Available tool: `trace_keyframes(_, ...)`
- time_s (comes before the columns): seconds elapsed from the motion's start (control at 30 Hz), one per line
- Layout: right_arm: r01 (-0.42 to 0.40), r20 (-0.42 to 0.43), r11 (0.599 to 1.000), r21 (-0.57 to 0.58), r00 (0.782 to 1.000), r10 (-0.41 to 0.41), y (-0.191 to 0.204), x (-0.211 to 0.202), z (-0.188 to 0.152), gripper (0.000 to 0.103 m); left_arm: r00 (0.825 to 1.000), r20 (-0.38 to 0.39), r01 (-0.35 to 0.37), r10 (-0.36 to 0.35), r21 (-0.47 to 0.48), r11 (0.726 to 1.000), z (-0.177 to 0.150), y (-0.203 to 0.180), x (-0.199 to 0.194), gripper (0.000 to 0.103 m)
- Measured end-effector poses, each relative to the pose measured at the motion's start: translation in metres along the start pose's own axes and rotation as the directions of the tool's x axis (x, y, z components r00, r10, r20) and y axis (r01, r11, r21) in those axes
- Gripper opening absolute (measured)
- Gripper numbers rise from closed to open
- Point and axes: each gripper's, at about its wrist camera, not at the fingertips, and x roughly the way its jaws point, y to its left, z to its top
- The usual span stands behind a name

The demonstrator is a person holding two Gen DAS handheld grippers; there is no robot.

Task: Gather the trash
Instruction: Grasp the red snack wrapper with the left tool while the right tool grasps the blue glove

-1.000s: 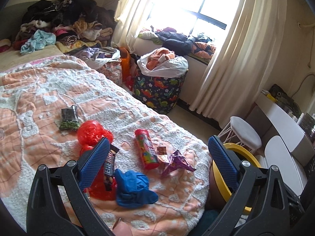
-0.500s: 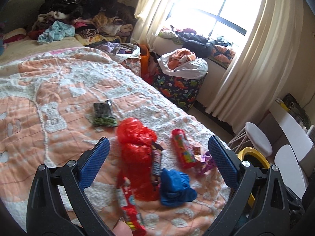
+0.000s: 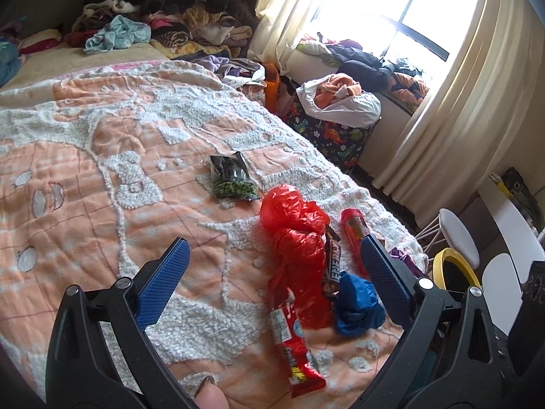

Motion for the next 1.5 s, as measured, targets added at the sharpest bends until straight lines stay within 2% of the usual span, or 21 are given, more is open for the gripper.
trace_keyframes(0.07, -0.003, -0.023, 1.0, -0.003, 1.0, 0.003, 0.002, 0.008, 0.0, 0.083, 1.0, -0.023, 0.018, -0.018, 0.0, 1.0, -0.002, 0.003, 0.002, 0.092)
trace_keyframes(0.33, -0.008, -0.099, 1.0, -0.008, 0.995, 0.007, 0.0, 0.038, -0.001, 0.075, 0.987, -0.141, 0.068, -0.076, -0.06, 0.996, -0.016, 0.019, 0.018, 0.07)
trace_keyframes(0.47, -0.016, -0.124, 1.0, -0.002, 0.992, 0.016, -0.001, 0.049, -0.001, 0.072, 0.978, -0.183, 0.086, -0.096, -0.063, 0.994, -0.023, 0.018, 0.023, 0.062)
trace_keyframes(0.57, -0.02, -0.144, 1.0, -0.002, 0.989, 0.019, -0.001, 0.057, -0.001, 0.071, 0.97, -0.217, 0.096, -0.108, -0.065, 0.993, -0.03, 0.017, 0.027, 0.053)
trace_keyframes(0.67, -0.025, -0.164, 1.0, -0.003, 0.986, 0.024, 0.0, 0.064, -0.003, 0.064, 0.963, -0.243, 0.104, -0.116, -0.063, 0.993, -0.035, 0.014, 0.031, 0.05)
trace_keyframes(0.77, -0.038, -0.177, 0.999, 0.003, 0.983, 0.038, -0.002, 0.067, -0.004, 0.047, 0.961, -0.254, 0.103, -0.113, -0.054, 0.993, -0.039, 0.011, 0.033, 0.05)
trace_keyframes(0.83, -0.042, -0.178, 0.999, 0.018, 0.983, 0.045, -0.006, 0.067, -0.005, 0.032, 0.96, -0.257, 0.104, -0.113, -0.049, 0.993, -0.04, 0.01, 0.034, 0.046)
trace_keyframes(0.93, -0.049, -0.163, 0.998, 0.037, 0.985, 0.054, -0.01, 0.063, -0.006, 0.022, 0.956, -0.271, 0.107, -0.114, -0.039, 0.993, -0.043, 0.007, 0.036, 0.039)
trace_keyframes(1.07, -0.047, -0.139, 0.998, 0.043, 0.989, 0.053, -0.012, 0.054, -0.008, 0.019, 0.952, -0.286, 0.111, -0.109, -0.008, 0.994, -0.046, -0.002, 0.038, 0.037)
trace_keyframes(1.2, -0.047, -0.112, 0.998, 0.045, 0.992, 0.051, -0.013, 0.042, -0.01, 0.019, 0.95, -0.295, 0.105, -0.098, 0.007, 0.994, -0.048, -0.004, 0.04, 0.029)
trace_keyframes(1.27, -0.05, -0.105, 0.997, 0.053, 0.993, 0.055, -0.016, 0.036, -0.011, 0.019, 0.95, -0.296, 0.102, -0.097, 0.004, 0.995, -0.049, -0.004, 0.039, 0.021)
trace_keyframes(1.5, -0.047, -0.072, 0.996, 0.071, 0.996, 0.053, -0.022, 0.017, -0.016, 0.019, 0.957, -0.275, 0.101, -0.092, 0.019, 0.995, -0.046, -0.007, 0.031, 0.017)
